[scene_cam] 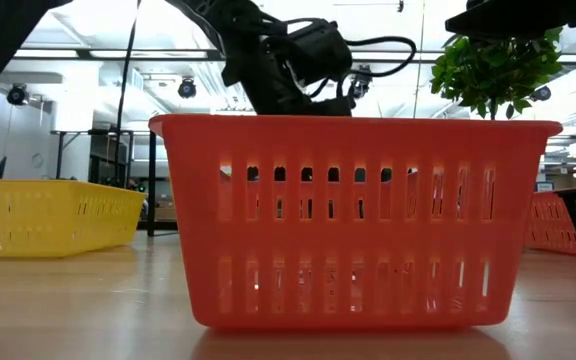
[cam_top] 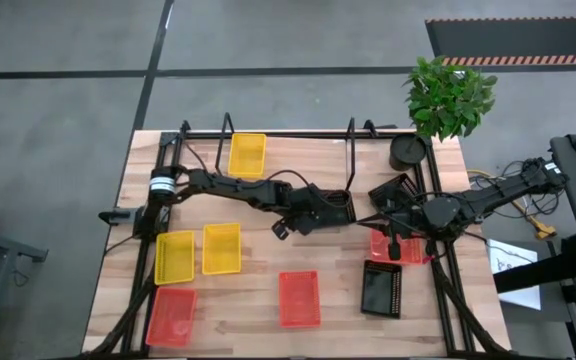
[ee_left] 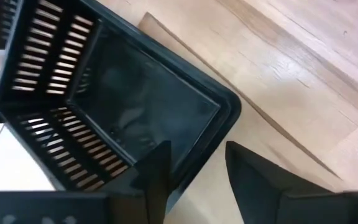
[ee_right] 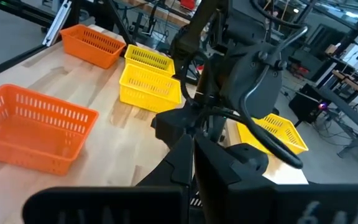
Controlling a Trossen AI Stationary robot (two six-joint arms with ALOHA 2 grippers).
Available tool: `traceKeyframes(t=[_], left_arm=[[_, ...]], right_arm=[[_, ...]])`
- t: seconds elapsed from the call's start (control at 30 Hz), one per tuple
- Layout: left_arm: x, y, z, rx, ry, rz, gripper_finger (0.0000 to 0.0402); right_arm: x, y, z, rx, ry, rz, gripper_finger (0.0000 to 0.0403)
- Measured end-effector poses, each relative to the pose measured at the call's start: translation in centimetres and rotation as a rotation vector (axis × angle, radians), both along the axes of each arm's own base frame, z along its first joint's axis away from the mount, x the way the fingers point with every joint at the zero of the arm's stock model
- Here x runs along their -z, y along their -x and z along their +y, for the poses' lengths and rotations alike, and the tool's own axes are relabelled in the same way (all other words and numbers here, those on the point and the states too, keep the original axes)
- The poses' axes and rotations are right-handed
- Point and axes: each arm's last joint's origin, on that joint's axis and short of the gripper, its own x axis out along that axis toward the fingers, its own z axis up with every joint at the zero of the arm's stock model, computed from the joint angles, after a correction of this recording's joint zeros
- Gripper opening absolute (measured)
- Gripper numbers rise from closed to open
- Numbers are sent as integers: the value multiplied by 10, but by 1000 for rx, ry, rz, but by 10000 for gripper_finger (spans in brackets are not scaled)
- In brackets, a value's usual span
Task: Stack baskets on shelf by color
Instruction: Put the top left black bin on the shelf
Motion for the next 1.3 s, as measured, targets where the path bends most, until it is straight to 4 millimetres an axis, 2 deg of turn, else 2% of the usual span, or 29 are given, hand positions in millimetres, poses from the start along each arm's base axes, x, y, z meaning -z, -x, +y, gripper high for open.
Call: traceKeyframes(t=[0.17, 0.33, 0.53, 0.67, 0.8, 0.9, 1.0, 1.13, 1.3], left_arm=[[-2, 0, -7, 16, -1, -3, 79], [-9, 0, -26, 52, 4, -21, 11], [-19, 2, -56, 11, 52, -48, 3], [-38, 10, -73, -69, 21, -93, 3], [-63, 22, -83, -161, -17, -163, 2], [-83, 32, -77, -260, -7, -206, 2], [-97, 40, -61, -386, -20, -241, 2], [-110, 47, -31, -532, 11, -288, 1], [-110, 49, 16, -731, 79, -313, 1]], right_arm=[[0, 0, 0, 0, 0, 0, 9], [0, 0, 0, 0, 0, 0, 9], [0, 0, 0, 0, 0, 0, 9], [0, 0, 0, 0, 0, 1, 9], [0, 0, 0, 1, -4, 1, 9], [0, 0, 0, 2, -9, 1, 9], [0, 0, 0, 4, -18, 1, 9], [0, 0, 0, 5, -18, 1, 9], [0, 0, 0, 4, -18, 1, 9]])
